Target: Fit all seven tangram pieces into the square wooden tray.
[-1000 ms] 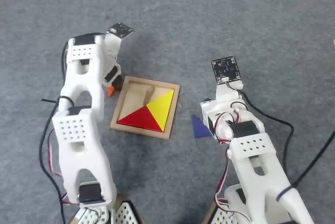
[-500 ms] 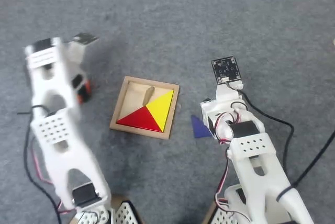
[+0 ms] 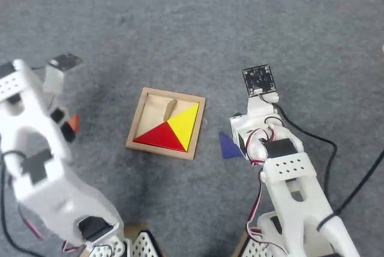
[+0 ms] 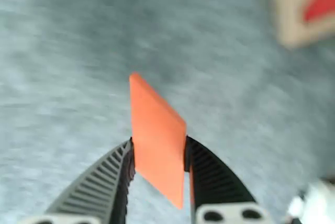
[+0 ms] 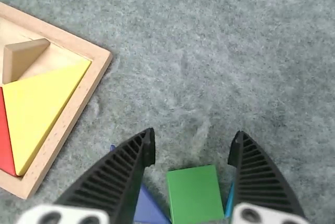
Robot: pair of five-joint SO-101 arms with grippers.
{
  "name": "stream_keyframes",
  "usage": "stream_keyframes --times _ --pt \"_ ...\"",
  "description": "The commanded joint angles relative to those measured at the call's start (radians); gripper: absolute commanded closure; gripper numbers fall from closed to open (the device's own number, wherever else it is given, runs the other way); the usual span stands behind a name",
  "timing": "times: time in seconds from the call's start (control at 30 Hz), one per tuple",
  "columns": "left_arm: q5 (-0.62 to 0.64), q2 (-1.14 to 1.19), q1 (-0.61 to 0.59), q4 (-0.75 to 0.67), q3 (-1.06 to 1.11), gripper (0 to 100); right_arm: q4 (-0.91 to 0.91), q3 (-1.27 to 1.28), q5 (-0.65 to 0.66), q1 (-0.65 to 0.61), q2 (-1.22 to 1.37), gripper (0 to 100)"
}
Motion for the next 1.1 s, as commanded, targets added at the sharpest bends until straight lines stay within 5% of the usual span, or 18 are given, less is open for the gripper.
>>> stream_keyframes --times 0.0,0.13,0.3,0.47,0.8,1.07 --pt "-0.127 -0.244 -0.023 0.012 0.274 98 -0.016 -0.003 0.008 0.005 -0.041 75.7" --pt "-0.212 -0.264 -0.025 -0.150 0.443 98 -0.018 -0.003 0.008 0.005 -0.041 75.7" --pt "-0.209 -0.270 -0.068 -0.430 0.499 86 -0.016 -0.003 0.008 0.004 -0.041 75.7" --pt "-0.149 -0.293 -0.141 -0.632 0.507 85 -0.016 -0.003 0.006 0.004 -0.041 75.7" --pt "-0.129 -0.295 -0.164 -0.690 0.522 84 -0.016 -0.002 0.011 -0.025 -0.039 75.7" --pt "0.104 -0.296 -0.170 -0.951 0.556 79 -0.015 -0.002 0.011 -0.025 -0.039 75.7"
